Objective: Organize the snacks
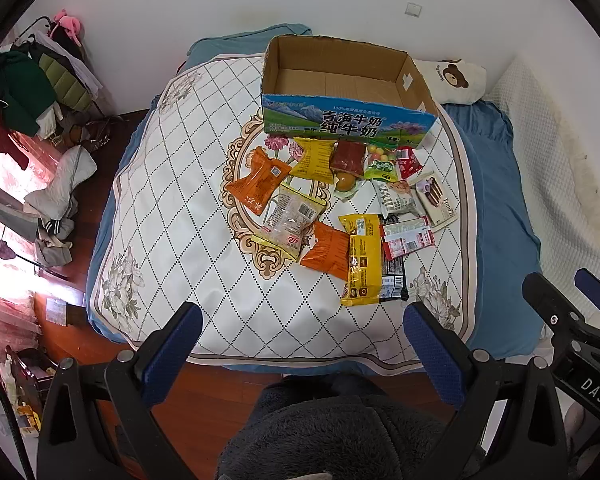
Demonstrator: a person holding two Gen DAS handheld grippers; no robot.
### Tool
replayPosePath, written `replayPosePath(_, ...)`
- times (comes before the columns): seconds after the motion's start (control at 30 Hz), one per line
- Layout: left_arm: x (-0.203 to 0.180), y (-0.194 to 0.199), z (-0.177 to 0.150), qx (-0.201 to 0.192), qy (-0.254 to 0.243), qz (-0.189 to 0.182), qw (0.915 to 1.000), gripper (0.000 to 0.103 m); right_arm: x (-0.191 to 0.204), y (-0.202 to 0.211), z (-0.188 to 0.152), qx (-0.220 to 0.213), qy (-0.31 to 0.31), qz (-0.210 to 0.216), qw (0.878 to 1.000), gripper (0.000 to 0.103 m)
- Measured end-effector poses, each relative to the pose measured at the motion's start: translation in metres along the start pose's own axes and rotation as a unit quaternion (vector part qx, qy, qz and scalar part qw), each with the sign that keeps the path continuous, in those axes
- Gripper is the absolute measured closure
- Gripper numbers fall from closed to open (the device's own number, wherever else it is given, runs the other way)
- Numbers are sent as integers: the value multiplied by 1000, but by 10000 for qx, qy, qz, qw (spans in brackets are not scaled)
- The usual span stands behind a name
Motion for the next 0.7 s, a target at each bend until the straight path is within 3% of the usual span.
replayPosePath(0.53, 0, -2, 1, 12, -3, 19, 10000, 0, 2, -4, 3, 18, -32, 19, 10000, 0)
replayPosePath(0.7, 6, -18, 19, -192, -119, 169, 9996, 0, 1, -28, 5, 102, -261, 61, 9996, 0)
Point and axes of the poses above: each gripper's, at about its wrist camera, not at the fingertips, and y roughly against the way its jaws point, x to its left, z to its top, the point moved 7 cm from there along -y, roughly the way its jaws point, and after that the axes turned 15 degrees about y, right-handed, at the moved point
